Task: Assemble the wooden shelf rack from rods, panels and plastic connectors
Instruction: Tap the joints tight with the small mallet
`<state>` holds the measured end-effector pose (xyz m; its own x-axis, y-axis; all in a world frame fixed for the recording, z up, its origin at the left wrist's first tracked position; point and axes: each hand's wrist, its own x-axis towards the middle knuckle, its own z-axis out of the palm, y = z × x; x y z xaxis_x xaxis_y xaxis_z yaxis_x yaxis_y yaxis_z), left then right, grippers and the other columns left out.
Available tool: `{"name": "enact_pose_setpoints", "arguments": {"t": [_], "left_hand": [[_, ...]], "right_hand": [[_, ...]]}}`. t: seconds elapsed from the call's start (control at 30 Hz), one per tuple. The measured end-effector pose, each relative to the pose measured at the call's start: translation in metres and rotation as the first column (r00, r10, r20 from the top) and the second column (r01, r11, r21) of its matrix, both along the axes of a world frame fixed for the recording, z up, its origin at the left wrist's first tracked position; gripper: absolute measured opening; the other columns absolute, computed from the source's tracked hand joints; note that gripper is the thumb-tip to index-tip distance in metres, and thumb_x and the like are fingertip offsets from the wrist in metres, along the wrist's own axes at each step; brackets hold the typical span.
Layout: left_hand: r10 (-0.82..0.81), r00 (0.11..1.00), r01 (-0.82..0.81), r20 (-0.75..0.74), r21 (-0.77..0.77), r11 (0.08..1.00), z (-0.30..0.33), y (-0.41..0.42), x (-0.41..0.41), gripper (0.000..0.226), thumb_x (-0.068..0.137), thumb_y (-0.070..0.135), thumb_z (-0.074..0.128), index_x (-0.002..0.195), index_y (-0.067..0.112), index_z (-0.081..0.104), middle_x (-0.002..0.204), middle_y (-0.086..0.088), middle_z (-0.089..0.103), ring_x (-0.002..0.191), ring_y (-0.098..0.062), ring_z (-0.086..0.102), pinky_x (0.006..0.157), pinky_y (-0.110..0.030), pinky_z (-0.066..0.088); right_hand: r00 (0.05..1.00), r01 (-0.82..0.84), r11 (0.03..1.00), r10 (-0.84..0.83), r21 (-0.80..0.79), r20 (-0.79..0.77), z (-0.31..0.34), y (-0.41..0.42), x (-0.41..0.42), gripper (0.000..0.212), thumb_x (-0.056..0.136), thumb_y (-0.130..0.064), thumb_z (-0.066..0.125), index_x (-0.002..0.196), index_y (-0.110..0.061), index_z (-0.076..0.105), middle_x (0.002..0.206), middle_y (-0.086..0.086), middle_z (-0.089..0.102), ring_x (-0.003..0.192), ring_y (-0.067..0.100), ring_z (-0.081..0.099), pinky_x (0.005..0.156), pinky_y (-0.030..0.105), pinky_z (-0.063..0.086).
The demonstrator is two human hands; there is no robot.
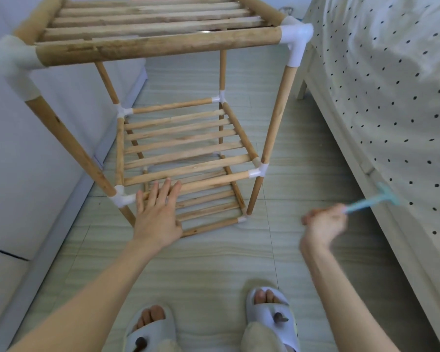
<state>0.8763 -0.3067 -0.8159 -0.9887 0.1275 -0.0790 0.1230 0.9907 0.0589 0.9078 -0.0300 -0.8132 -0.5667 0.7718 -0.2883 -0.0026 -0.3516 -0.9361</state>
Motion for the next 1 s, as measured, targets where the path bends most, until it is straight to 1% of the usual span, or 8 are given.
{"name": "enact_pose_setpoints", "arguments": {"t": [0.1,0.27,0.4,0.53,0.67,0.8,0.9,1.0], "left_hand": [[-0.007,1.0,0.007,-0.022,-0.015,1.0,-0.002,-0.002,0.0,0.096,0.08,0.022,0.056,0.149,0.027,-0.011,0.157,0.003,-0.015,0.144,-0.019,-0.015,0.113,-0.046,-0.013],[0.002,1.0,-0.002,-0.002,-0.027,1.0,-0.002,0.0,0.0,0.094,0.081,0.024,0.055,0.148,0.027,-0.012,0.157,0.004,-0.017,0.144,-0.02,-0.016,0.114,-0.047,-0.012],[-0.002,1.0,0.002,0.006,-0.031,1.0,-0.001,-0.002,0.001,0.095,0.081,0.024,0.055,0.148,0.027,-0.012,0.157,0.003,-0.017,0.144,-0.02,-0.017,0.115,-0.048,-0.011],[0.003,1.0,-0.003,0.006,-0.015,1.0,0.001,0.001,0.001,0.094,0.081,0.023,0.054,0.148,0.028,-0.011,0.157,0.004,-0.016,0.144,-0.02,-0.016,0.115,-0.048,-0.011],[0.005,1.0,-0.005,-0.01,-0.002,1.0,0.001,-0.001,-0.001,0.092,0.081,0.019,0.054,0.149,0.029,-0.007,0.158,0.006,-0.011,0.145,-0.019,-0.01,0.114,-0.049,-0.01],[-0.036,0.995,0.034,-0.093,-0.02,0.999,-0.003,-0.006,-0.007,0.078,0.088,0.024,0.05,0.15,0.029,0.004,0.151,0.0,0.02,0.137,-0.025,0.016,0.113,-0.05,0.0],[-0.082,0.968,0.08,-0.238,-0.018,0.997,-0.007,-0.007,-0.017,0.055,0.096,0.033,0.045,0.147,0.025,0.028,0.122,-0.006,0.049,0.109,-0.029,0.042,0.091,-0.042,0.026],[0.0,0.95,0.02,-0.313,0.061,0.998,-0.009,-0.002,-0.026,0.033,0.097,0.03,0.045,0.126,0.02,0.053,0.106,-0.004,0.059,0.096,-0.027,0.049,0.07,-0.032,0.015]], "right_hand": [[0.836,-0.502,0.858,0.513,-0.11,0.192,-0.025,-0.035,-0.001,0.036,0.103,-0.022,0.025,0.068,-0.018,0.031,0.039,-0.009,0.028,0.032,0.008,0.023,0.032,0.017,0.02],[0.997,-0.061,0.981,0.067,-0.184,0.026,-0.009,-0.016,-0.018,0.036,0.103,-0.024,0.019,0.069,-0.018,0.026,0.049,0.0,0.025,0.027,0.005,0.02,0.032,0.013,0.019],[0.822,-0.535,0.839,0.544,-0.102,0.165,-0.018,-0.035,-0.004,0.035,0.104,-0.027,0.024,0.071,-0.017,0.031,0.037,-0.01,0.03,0.029,0.006,0.026,0.031,0.017,0.022],[0.959,-0.196,0.968,0.223,-0.155,0.177,-0.016,-0.015,-0.014,0.036,0.103,-0.023,0.022,0.068,-0.019,0.029,0.046,-0.002,0.029,0.032,0.008,0.026,0.031,0.013,0.018],[0.74,-0.625,0.775,0.626,-0.092,0.246,-0.032,-0.036,-0.006,0.034,0.103,-0.025,0.025,0.071,-0.017,0.034,0.042,-0.007,0.032,0.037,0.012,0.032,0.035,0.019,0.026],[0.835,-0.463,0.884,0.458,-0.059,0.306,-0.044,-0.019,-0.022,0.034,0.103,-0.027,0.024,0.077,-0.013,0.042,0.05,-0.001,0.035,0.039,0.01,0.032,0.037,0.022,0.03],[0.831,-0.481,0.876,0.47,-0.039,0.296,-0.062,-0.017,-0.036,0.033,0.103,-0.025,0.026,0.081,-0.011,0.047,0.07,0.006,0.05,0.062,0.017,0.05,0.059,0.028,0.048],[0.808,-0.529,0.847,0.484,0.053,0.337,-0.072,-0.019,-0.057,0.032,0.103,-0.024,0.025,0.092,-0.01,0.053,0.098,0.006,0.055,0.093,0.018,0.052,0.087,0.035,0.047]]}}
